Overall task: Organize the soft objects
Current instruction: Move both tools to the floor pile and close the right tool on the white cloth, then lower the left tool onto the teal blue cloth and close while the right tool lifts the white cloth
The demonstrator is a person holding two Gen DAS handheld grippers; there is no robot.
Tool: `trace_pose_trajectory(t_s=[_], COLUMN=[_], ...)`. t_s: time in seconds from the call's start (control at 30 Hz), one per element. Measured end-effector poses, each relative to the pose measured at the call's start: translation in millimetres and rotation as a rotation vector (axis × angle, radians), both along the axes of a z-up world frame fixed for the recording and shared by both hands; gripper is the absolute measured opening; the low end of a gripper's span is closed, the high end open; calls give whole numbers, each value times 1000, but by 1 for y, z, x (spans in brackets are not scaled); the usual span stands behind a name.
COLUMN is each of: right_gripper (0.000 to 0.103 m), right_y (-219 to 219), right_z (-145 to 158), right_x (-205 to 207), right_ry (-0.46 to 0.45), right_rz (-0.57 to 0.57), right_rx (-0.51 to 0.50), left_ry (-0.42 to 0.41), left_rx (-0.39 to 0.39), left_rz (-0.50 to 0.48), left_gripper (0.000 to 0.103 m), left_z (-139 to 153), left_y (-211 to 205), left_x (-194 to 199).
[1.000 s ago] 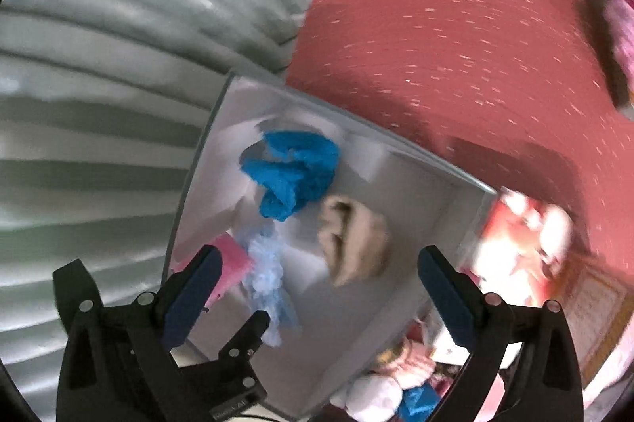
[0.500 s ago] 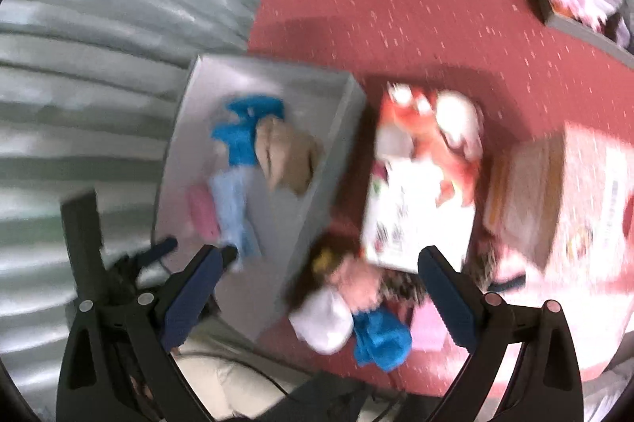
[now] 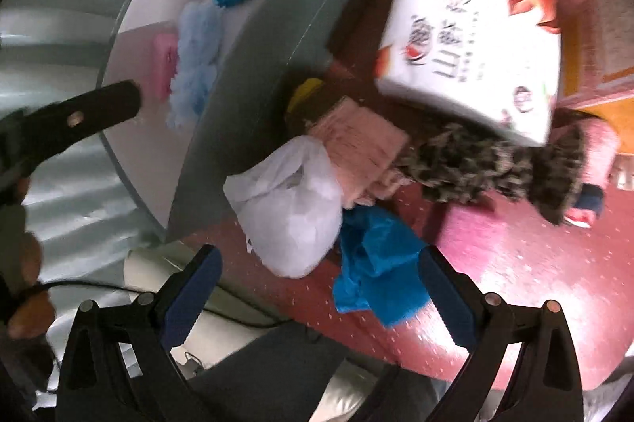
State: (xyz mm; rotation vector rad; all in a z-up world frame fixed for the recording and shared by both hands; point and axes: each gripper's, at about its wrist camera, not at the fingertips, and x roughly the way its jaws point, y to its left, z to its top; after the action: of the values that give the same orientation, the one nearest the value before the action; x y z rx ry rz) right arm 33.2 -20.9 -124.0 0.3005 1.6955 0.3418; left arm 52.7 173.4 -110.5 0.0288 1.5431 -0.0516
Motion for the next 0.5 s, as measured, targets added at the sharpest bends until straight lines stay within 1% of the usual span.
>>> trace_pose_trajectory(t_s=[0.1, 0.13, 0.17, 0.23, 0.3, 0.37, 0.43, 0.5], right_gripper=[99, 90, 67, 41, 40, 39, 39, 39], right_y=[8, 11, 13, 15, 11, 1, -16, -43], right_z=[-3, -5, -4, -11, -13, -6, 6, 24], right_x=[3, 3, 4, 4, 2, -2, -7, -13], right_ry=[-48, -58, -65, -42, -13, -13, -22, -37], right_rz=[10, 18, 26, 41, 27, 8, -36, -103], right_rx=[12, 13, 12, 19, 61, 99, 130, 173], left_ry=[2, 3, 4, 8, 9, 0, -8, -13], left_rx=[25, 31, 35, 44, 51, 52, 40, 24], left_rz=[-9, -11, -12, -21, -34, -55, -77, -96], left_gripper=[103, 103, 103, 103, 103, 103, 103, 103], left_z=[2, 3, 2, 2, 1, 3, 6, 10], left_y=[0, 0, -1, -4, -9, -16, -24, -30], left_x=[-5, -7, -8, -11, -12, -17, -24, -30])
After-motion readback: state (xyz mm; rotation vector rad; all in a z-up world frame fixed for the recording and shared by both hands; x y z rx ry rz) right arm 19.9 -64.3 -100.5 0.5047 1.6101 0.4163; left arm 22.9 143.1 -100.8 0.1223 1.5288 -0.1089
